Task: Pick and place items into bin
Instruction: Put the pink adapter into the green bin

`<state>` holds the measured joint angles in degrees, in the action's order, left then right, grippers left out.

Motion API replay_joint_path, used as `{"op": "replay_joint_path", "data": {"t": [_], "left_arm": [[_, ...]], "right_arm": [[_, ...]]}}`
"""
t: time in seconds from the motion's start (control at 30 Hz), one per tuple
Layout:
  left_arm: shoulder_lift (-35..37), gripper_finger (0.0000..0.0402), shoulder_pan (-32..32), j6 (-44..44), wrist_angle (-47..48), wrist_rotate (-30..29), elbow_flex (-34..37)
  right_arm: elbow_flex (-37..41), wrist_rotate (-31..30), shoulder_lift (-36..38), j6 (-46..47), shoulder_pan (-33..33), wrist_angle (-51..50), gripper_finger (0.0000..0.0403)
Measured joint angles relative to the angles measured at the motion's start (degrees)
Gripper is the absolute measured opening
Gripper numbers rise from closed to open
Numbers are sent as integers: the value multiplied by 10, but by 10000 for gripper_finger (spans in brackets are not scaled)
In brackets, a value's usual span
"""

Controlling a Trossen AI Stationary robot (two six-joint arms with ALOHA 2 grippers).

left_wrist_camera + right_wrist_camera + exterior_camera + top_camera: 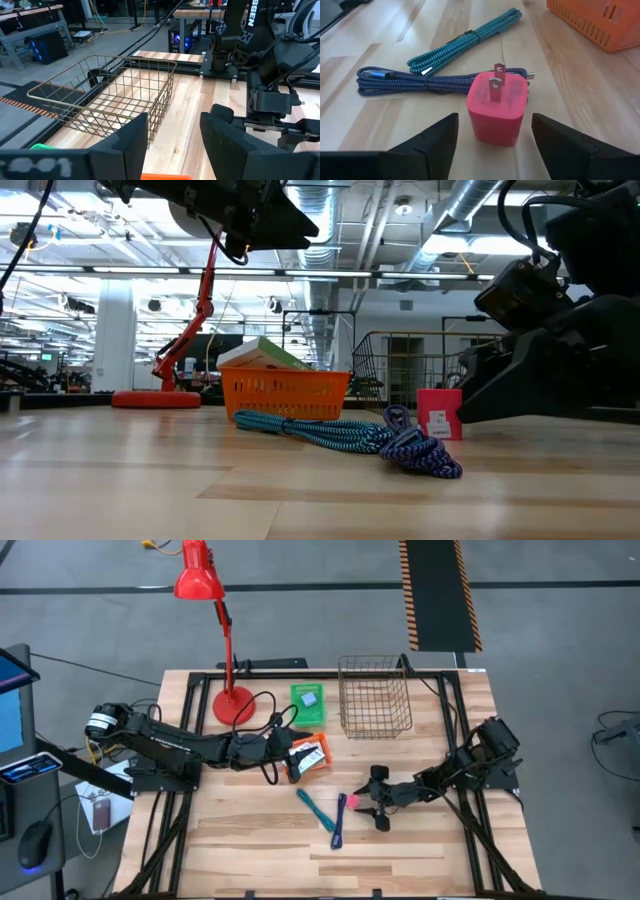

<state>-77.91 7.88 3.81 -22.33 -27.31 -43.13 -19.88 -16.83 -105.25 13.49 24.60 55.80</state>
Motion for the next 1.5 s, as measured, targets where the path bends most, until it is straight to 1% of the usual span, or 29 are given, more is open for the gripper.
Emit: {"op": "replay_joint_path", "data": {"t": [0.13, 0.43, 0.7, 0.83, 0.97, 1.1, 1.23, 1.4, 1.5], "left_arm": [[0, 171, 0, 2, 2, 0, 0], [0, 171, 0, 3, 2, 0, 0], [0, 171, 0, 4, 7, 0, 0], [0, 171, 1, 5, 8, 0, 0], [0, 171, 1, 5, 10, 0, 0], [0, 171, 1, 5, 11, 0, 0], [0, 171, 2, 11, 11, 0, 0], [0, 171, 15, 23, 33, 1, 0], [0, 171, 27, 35, 60, 31, 0]], "right_arm": [[0, -3, 0, 0, 0, 0, 214], [0, -3, 0, -5, 0, 0, 100], [0, 3, 0, -11, 0, 0, 31], [0, 3, 0, -16, 0, 0, 7], [0, 3, 0, -34, -1, 10, 7], [-9, 15, 0, -76, -13, 26, 28], [-31, 70, 0, -121, -39, 26, 62], [-51, 144, 0, -135, -73, 0, 97], [-51, 159, 3, -135, -79, -23, 109]]}}
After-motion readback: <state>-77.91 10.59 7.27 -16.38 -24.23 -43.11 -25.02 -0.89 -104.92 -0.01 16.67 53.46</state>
